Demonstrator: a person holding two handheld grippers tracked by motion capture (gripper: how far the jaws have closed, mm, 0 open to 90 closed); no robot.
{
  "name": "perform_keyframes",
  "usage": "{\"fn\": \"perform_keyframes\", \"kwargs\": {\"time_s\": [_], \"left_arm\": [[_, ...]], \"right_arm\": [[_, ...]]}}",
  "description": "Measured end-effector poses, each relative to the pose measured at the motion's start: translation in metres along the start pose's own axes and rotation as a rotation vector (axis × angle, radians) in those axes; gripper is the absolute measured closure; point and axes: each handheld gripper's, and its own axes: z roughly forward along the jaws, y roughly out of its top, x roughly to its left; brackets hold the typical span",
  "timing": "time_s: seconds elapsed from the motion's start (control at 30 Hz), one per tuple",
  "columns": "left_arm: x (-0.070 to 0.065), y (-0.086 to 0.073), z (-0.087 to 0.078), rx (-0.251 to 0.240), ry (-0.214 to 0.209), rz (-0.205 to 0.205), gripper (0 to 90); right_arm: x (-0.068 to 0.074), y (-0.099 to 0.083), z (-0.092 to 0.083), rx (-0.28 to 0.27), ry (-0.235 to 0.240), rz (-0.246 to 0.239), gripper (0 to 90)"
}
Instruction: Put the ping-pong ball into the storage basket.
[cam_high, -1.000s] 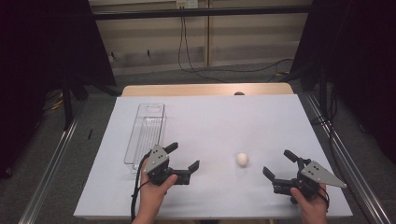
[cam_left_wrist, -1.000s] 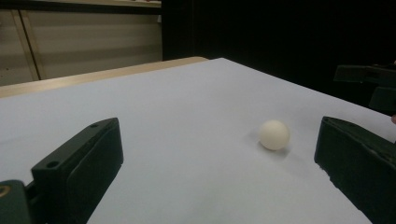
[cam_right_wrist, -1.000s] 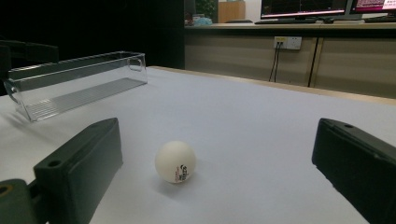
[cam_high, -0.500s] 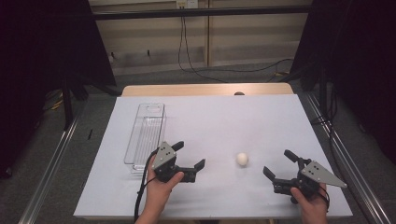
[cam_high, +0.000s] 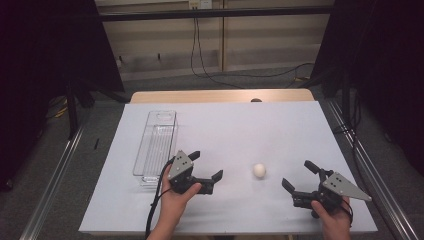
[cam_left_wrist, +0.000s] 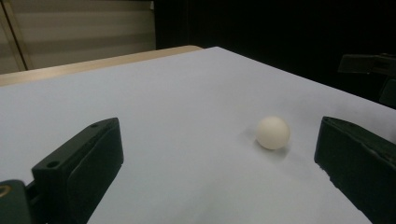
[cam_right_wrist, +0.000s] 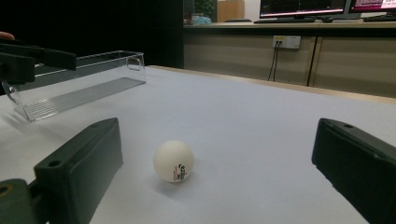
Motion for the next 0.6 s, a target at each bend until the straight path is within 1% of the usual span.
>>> {"fn": "perform_keyframes", "kwargs": {"time_s": [0.03, 0.1, 0.17, 0.27, 0.3, 0.33, 0.4, 0.53, 0.57, 0.6], "left_arm": [[0.0005, 0.0005, 0.0007, 0.007, 0.001, 0.012, 1.4], [-0.0005, 0.0007, 0.0023, 0.006, 0.002, 0.003, 1.5], [-0.0007, 0.0011, 0.0033, 0.015, 0.001, 0.011, 1.5], [-0.0016, 0.0013, 0.0053, 0.016, -0.004, 0.012, 1.5], [-0.0018, 0.0011, 0.0064, 0.008, -0.012, 0.011, 1.5], [-0.0016, 0.0016, 0.0061, 0.019, -0.004, 0.016, 1.5], [-0.0025, 0.0018, 0.0076, 0.014, -0.004, 0.01, 1.5], [-0.0027, 0.0024, 0.0086, 0.017, -0.006, 0.015, 1.5], [-0.004, 0.0022, 0.0098, 0.012, -0.009, 0.003, 1.5], [-0.0035, 0.0021, 0.0102, 0.009, -0.013, 0.008, 1.5]], "right_arm": [[0.0, 0.0, 0.0, 0.0, 0.0, 0.0, 1.5], [0.0, 0.0, -0.0003, 0.001, -0.001, 0.001, 1.6], [0.0, 0.0, -0.0004, 0.001, -0.001, 0.002, 1.5], [0.0, 0.0002, -0.0003, -0.001, 0.001, 0.003, 1.6], [0.0, 0.0001, -0.0004, 0.0, 0.002, 0.004, 1.5], [0.0, 0.0001, -0.0003, 0.0, 0.002, 0.004, 1.6], [0.0, 0.0001, -0.0003, 0.0, 0.002, 0.003, 1.6], [-0.0001, 0.0001, -0.0003, -0.001, 0.005, 0.001, 1.6], [0.0, 0.0001, -0.0002, 0.0, 0.002, 0.002, 1.6], [-0.0001, 0.0, -0.0004, 0.001, 0.0, 0.001, 1.5]]}}
